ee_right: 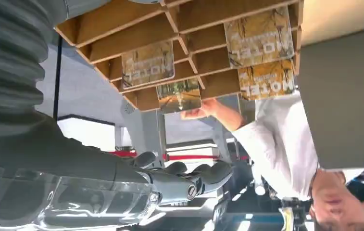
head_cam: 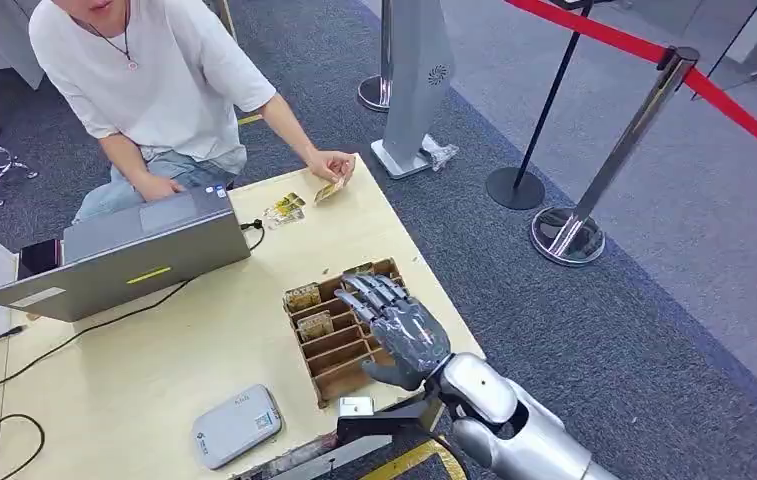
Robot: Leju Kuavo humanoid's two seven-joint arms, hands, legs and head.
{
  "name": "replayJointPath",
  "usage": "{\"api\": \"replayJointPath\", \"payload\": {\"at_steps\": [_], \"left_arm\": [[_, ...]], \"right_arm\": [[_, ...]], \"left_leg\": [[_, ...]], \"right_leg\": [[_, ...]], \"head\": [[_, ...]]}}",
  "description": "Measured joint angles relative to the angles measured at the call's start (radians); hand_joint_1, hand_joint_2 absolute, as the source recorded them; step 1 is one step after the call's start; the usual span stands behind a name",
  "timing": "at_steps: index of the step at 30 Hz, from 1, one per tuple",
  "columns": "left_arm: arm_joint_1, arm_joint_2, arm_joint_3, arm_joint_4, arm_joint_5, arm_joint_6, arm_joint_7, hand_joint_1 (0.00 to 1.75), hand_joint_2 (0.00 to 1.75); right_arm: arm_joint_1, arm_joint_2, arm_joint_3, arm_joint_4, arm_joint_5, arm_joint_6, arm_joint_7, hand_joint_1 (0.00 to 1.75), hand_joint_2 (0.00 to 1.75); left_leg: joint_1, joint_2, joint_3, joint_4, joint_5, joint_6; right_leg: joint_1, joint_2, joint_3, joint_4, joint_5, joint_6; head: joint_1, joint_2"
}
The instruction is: Pass the card to the sensor for recognition and then transmit it.
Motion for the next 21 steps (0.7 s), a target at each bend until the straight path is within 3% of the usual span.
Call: {"api": "replayJointPath", "payload": {"at_steps": [6, 21], "left_arm": [[0.000, 0.000, 0.000, 0.000, -0.003, -0.003, 0.000, 0.00, 0.00], [0.000, 0.001, 0.000, 0.000, -0.006, -0.010, 0.000, 0.00, 0.00]], "right_arm": [[-0.002, -0.021, -0.001, -0.004, 0.008, 0.042, 0.010, 0.00, 1.75], [-0.043, -0.078, -0.005, 0.015, 0.036, 0.068, 0.046, 0.00, 1.75]], "left_leg": [[0.000, 0.000, 0.000, 0.000, 0.000, 0.000], [0.000, 0.000, 0.000, 0.000, 0.000, 0.000]], "right_leg": [[0.000, 0.000, 0.000, 0.000, 0.000, 0.000], [0.000, 0.000, 0.000, 0.000, 0.000, 0.000]], "head": [[0.000, 0.000], [0.000, 0.000]]}}
